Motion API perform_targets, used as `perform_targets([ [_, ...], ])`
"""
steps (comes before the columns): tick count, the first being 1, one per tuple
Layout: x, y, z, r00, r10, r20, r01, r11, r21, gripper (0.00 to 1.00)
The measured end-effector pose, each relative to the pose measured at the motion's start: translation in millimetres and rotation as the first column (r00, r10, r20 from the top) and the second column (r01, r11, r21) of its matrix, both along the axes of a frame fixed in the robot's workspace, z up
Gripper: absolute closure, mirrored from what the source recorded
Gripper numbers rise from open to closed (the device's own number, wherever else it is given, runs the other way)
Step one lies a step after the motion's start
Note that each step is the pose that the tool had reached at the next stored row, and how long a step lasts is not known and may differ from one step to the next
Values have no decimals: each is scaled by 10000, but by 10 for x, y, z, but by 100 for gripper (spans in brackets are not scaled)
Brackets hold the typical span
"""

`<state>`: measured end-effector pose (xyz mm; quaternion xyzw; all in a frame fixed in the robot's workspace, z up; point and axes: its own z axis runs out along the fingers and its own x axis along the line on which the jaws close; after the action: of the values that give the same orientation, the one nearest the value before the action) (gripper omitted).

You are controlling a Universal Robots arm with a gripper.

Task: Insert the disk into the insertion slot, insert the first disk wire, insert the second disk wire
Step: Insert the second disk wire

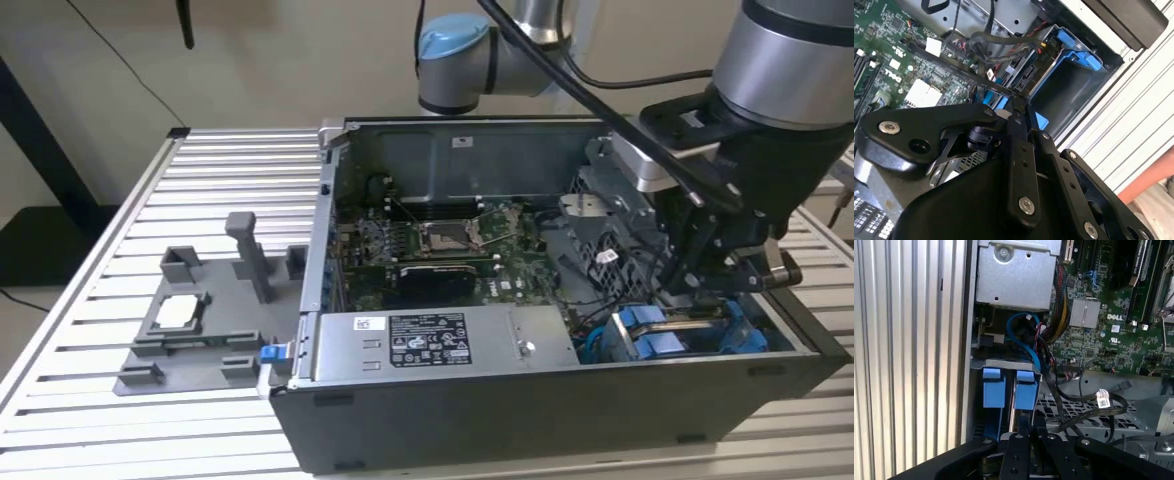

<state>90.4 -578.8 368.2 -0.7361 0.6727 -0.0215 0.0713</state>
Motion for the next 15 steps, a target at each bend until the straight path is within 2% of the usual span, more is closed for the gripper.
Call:
perform_targets([
  [1, 17, -1, -4, 10000, 0, -98, -1, 10000, -2, 84],
  [4, 45, -8, -37, 9998, 0, -191, 0, 10000, -1, 84],
  [8, 52, -9, -93, 9996, -191, -202, 192, 9998, 19, 84],
  [13, 56, -9, -128, 9981, -576, -214, 579, 9982, 142, 84],
  [14, 72, -9, -133, 9980, -577, -239, 581, 9982, 159, 84],
  [15, 94, -9, -136, 9979, -576, -296, 582, 9982, 170, 84],
])
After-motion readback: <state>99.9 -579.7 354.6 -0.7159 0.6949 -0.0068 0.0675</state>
